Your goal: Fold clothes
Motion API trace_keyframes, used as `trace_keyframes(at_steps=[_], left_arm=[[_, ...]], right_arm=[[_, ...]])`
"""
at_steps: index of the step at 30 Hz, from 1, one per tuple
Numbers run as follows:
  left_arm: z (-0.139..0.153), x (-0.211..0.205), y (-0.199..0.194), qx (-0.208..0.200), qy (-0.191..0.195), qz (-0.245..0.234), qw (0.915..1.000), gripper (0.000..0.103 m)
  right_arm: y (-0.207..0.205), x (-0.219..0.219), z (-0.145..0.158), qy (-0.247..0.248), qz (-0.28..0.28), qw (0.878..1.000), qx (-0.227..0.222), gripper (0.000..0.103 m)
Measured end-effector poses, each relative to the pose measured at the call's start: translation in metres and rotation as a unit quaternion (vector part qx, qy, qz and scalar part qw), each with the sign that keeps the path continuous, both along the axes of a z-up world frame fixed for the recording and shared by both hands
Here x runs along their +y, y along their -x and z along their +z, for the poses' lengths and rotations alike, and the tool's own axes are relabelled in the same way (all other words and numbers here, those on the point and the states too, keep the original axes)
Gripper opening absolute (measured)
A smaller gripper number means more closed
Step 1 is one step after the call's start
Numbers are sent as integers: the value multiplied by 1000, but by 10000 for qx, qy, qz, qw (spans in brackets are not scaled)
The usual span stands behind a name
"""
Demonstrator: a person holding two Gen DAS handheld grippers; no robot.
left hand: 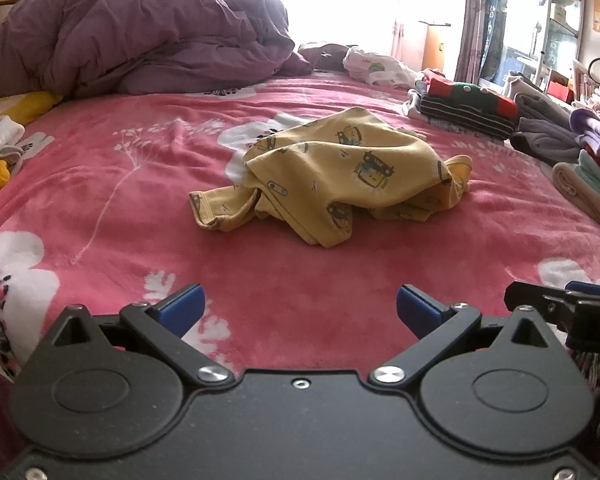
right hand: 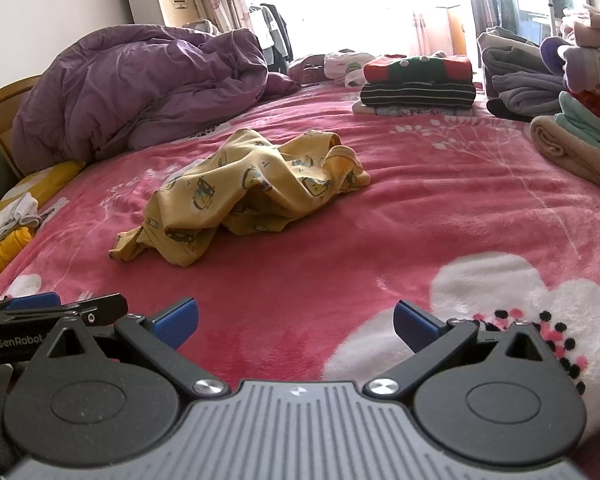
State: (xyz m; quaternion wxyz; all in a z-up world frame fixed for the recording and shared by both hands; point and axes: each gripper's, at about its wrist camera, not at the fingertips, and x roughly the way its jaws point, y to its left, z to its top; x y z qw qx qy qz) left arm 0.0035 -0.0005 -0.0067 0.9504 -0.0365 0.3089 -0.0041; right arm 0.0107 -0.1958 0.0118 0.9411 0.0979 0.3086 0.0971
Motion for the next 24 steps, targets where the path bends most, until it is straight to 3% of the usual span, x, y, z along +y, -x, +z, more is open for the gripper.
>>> trace_keyframes(at_steps=[24], left_arm=[[0, 2, 1, -37, 27, 26, 10000, 103]], right_arm=[[0, 0, 2, 31, 13, 10000, -11, 103]])
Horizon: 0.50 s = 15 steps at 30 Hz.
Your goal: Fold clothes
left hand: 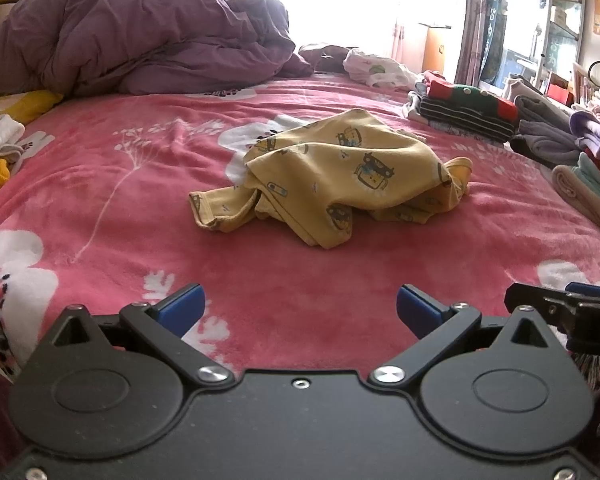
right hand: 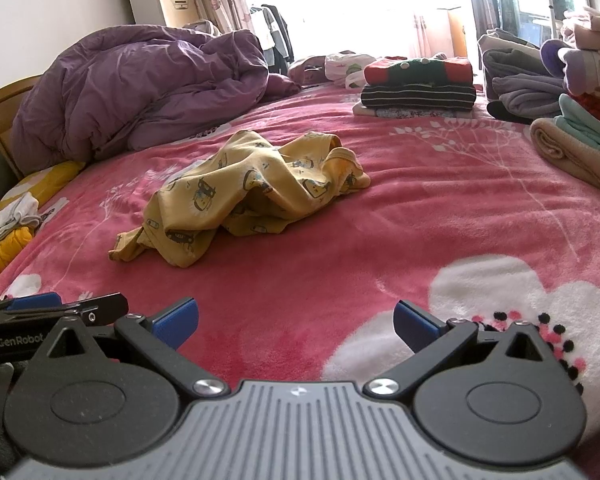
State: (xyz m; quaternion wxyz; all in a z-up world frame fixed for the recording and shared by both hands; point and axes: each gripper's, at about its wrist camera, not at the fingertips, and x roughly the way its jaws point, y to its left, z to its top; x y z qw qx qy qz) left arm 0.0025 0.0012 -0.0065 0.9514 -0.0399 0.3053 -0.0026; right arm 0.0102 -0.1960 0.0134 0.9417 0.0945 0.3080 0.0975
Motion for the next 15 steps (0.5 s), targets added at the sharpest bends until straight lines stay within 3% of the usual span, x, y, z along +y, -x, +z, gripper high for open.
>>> trace_keyframes(at_steps=[15], left_arm=[[0, -2, -1, 2, -18, -7, 10000, 103]], right_arm=[[-1, 1, -1, -4, 12, 10000, 18, 103]])
